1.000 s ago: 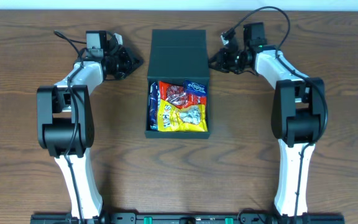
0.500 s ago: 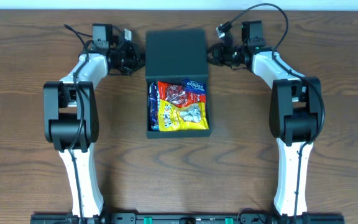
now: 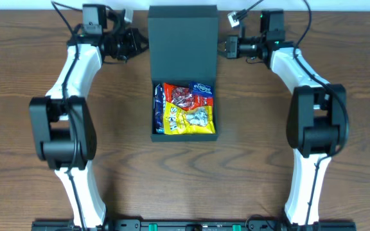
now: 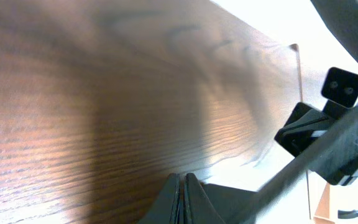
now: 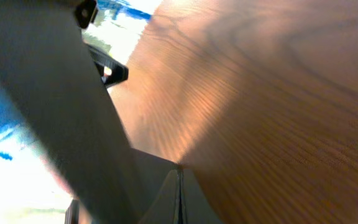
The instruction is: Pack container
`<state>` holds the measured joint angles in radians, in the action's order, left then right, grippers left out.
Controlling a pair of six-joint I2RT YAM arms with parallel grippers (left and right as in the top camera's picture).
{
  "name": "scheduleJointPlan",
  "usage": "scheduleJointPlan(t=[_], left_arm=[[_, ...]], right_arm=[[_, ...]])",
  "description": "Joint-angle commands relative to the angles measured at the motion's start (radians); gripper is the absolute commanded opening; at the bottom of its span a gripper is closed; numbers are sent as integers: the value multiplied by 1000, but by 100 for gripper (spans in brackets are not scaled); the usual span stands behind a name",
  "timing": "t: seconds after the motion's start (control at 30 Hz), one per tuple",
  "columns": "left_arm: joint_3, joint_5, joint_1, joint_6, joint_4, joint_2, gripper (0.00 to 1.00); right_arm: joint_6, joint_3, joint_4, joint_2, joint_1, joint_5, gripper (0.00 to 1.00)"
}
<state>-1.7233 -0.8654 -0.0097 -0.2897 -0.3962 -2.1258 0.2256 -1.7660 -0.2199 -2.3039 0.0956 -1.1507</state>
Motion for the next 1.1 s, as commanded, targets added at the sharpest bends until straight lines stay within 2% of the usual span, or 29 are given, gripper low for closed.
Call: scheduleJointPlan(t=[0.0, 0.17, 0.23, 0.5, 0.87, 1.07], left_arm=[[-29, -29, -2, 68, -1, 85, 5], [-29, -23, -1, 158, -53, 159, 6], [-29, -22, 6, 241, -131, 200, 6], [-29, -16, 47, 373, -340, 241, 6], [-29, 26, 69, 398, -399, 241, 6], [-29, 72, 71, 391, -418, 241, 6]], right_arm=[[-103, -7, -43, 82, -5, -47, 1], [-254, -7, -200, 132, -5, -46, 1], [-381, -7, -347, 163, -3, -20, 1], [-583, -7, -631, 216, -3, 111, 1], [-582, -7, -673, 219, -3, 157, 1], [-577, -7, -611, 219, -3, 199, 1]])
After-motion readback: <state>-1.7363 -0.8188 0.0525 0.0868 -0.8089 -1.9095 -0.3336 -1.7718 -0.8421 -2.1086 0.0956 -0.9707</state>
